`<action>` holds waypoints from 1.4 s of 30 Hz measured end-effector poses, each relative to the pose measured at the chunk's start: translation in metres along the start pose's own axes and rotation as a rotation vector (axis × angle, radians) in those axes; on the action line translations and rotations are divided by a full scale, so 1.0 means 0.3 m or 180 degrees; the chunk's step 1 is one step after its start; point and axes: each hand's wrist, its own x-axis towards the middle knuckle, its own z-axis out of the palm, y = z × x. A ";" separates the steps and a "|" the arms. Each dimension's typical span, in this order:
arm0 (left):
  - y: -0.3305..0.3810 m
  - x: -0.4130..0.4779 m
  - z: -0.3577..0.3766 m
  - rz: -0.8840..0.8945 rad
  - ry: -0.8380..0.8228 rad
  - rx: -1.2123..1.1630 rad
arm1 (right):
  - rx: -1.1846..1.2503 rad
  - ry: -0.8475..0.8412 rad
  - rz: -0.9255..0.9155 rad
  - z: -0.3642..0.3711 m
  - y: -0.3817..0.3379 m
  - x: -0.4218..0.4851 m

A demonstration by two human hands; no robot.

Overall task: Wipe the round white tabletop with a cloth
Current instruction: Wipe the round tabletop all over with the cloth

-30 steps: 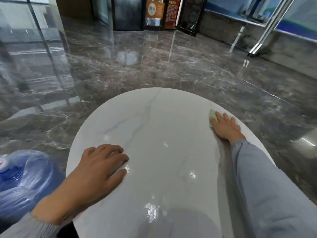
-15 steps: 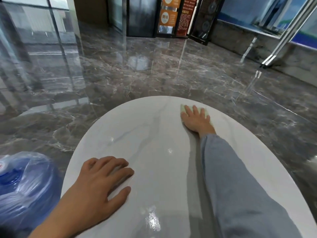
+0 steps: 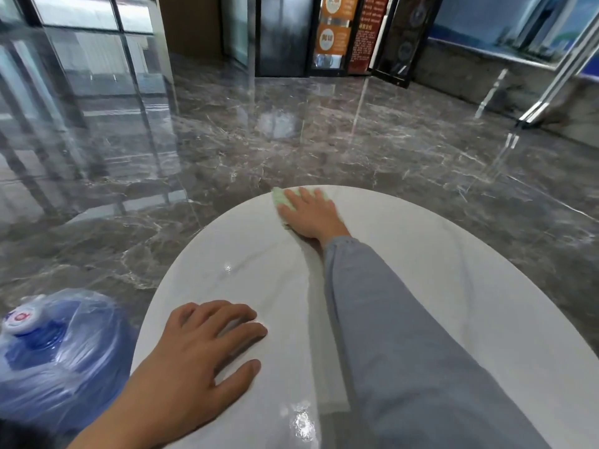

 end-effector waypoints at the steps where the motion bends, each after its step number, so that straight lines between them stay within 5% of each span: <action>1: 0.000 0.002 0.000 0.0003 0.0001 0.0008 | 0.0013 0.0042 0.0238 -0.026 0.087 0.001; 9: 0.006 0.007 -0.012 -0.0006 -0.0075 0.0014 | -0.0080 0.0406 0.1650 -0.160 0.817 -0.238; 18: 0.008 0.009 0.000 -0.0027 -0.0146 0.0039 | 0.0127 0.0243 0.2090 -0.192 0.899 -0.245; 28: 0.014 0.018 0.004 0.0029 0.0065 0.0087 | -0.0211 -0.0024 0.0221 -0.078 0.235 0.178; 34: 0.020 0.014 -0.015 -0.0023 -0.0121 0.0098 | -0.0702 -0.0321 -0.1381 0.085 -0.258 0.059; 42: 0.027 0.009 -0.022 -0.0101 -0.0227 0.0063 | -0.0608 -0.0377 -0.2045 0.138 -0.343 -0.087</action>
